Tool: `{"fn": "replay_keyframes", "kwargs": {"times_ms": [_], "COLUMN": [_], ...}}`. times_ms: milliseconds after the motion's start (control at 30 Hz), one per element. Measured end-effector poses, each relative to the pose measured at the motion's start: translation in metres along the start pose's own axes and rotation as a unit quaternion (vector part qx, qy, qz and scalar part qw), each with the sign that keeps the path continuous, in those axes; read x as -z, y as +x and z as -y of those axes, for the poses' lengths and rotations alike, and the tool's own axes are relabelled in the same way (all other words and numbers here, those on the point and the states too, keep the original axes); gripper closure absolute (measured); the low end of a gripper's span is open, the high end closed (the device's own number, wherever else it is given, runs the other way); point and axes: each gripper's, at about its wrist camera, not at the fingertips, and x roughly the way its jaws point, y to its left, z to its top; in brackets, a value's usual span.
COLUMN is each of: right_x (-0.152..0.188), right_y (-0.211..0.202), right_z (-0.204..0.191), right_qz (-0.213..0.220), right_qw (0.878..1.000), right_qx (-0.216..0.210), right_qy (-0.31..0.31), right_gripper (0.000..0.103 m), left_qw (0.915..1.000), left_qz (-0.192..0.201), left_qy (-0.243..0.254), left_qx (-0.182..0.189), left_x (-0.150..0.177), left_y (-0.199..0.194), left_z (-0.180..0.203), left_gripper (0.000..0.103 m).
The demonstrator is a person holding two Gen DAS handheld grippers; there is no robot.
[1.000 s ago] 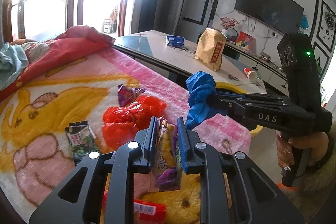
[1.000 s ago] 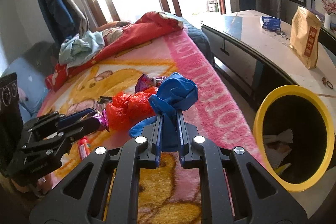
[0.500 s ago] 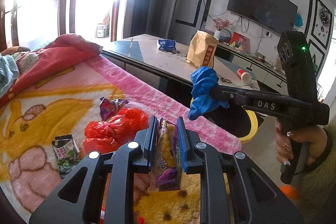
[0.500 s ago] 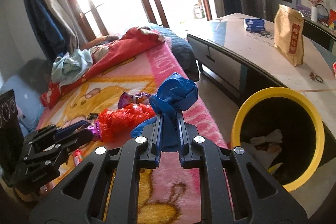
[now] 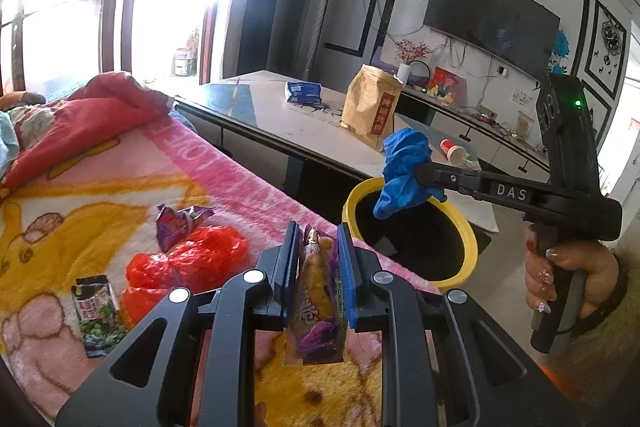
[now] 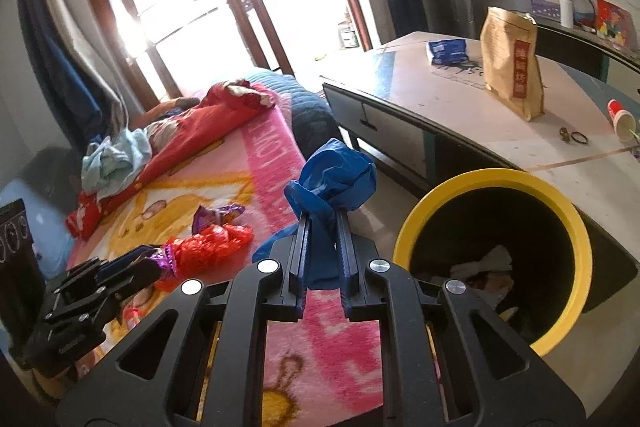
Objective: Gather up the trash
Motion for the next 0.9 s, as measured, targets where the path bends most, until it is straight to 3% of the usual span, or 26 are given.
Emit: {"fn": "replay_keyframes", "kwargs": {"times_ms": [900], "right_x": [-0.007], "right_y": [-0.019], "right_z": [0.066], "right_qz": [0.032], "right_qw": [0.996], "right_qx": [0.056], "right_qy": [0.06], "right_gripper": [0.095], "left_qw": [0.9984], "left_qz": [-0.01], "left_qy": [0.029], "left_qx": [0.049], "left_x": [-0.012], "left_y": [0.042], "left_z": [0.055], "left_gripper": [0.084]}}
